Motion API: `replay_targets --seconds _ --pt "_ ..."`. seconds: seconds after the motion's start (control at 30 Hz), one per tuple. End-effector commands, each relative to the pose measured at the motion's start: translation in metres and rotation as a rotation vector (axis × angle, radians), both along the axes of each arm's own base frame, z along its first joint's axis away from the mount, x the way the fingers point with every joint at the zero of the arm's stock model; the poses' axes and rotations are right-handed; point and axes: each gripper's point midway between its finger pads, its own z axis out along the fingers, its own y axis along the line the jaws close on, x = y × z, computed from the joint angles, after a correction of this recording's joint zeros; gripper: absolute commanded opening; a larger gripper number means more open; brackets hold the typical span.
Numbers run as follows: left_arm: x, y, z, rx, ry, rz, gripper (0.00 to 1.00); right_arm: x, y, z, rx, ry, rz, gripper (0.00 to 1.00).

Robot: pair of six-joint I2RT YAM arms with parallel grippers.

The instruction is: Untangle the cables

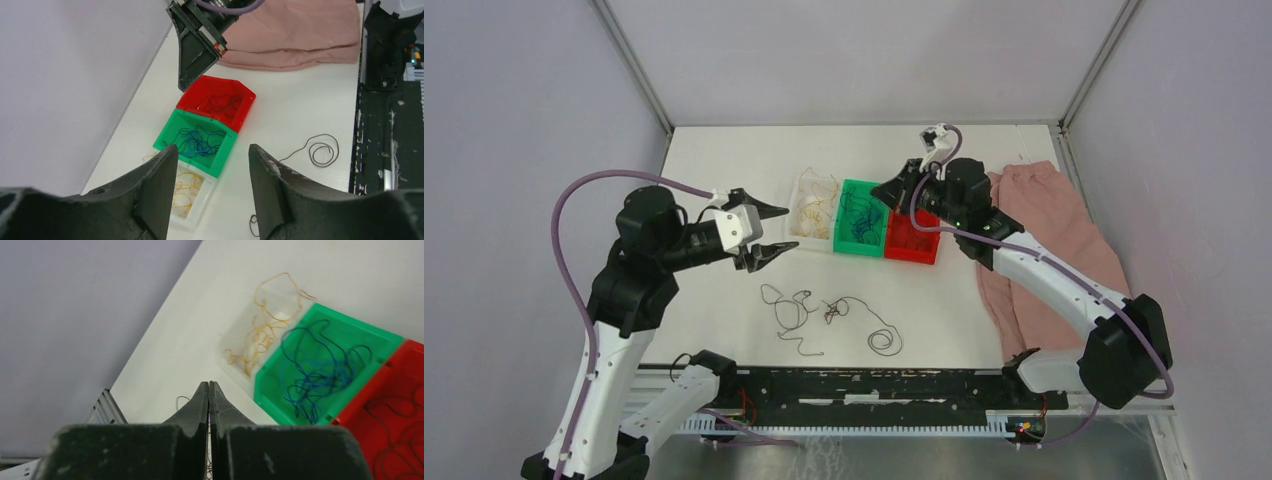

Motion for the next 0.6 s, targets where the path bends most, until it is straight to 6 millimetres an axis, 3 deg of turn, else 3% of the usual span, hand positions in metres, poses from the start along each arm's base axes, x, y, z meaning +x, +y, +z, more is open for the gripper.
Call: replay_targets --seconds 0.0,0.1,0.17,0.23,0.33,0.47,0.57 --pt "-0.008 -0.004 -0.004 0.039 -0.018 -0.076 0.53 0.017 -0.048 0.032 0.104 -0.045 -0.174 0.01" --pt "-0.008 -0.004 -0.002 0.041 -0.026 -0.080 0.38 0.019 -0.055 0.036 0.099 -0.065 -0.154 0.01" --pt "-0.006 0.000 -0.006 0.056 -0.024 -0.055 0.38 0.008 -0.043 0.038 0.072 -0.107 -0.059 0.18" --pt "0.000 0.006 -0.015 0.064 0.021 0.013 0.43 -0.004 -0.026 0.028 -0.002 -0.148 0.023 0.32" --pt "0.026 0.023 -0.033 0.057 0.138 0.219 0.49 -0.030 0.010 0.002 -0.169 -0.192 0.178 0.47" --pt "0.077 0.071 -0.051 0.083 0.118 0.598 0.64 -0.059 0.060 -0.044 -0.364 -0.206 0.359 0.60" --pt "0.099 0.100 -0.060 0.118 0.180 0.781 0.76 -0.087 0.097 -0.070 -0.408 -0.210 0.493 0.69"
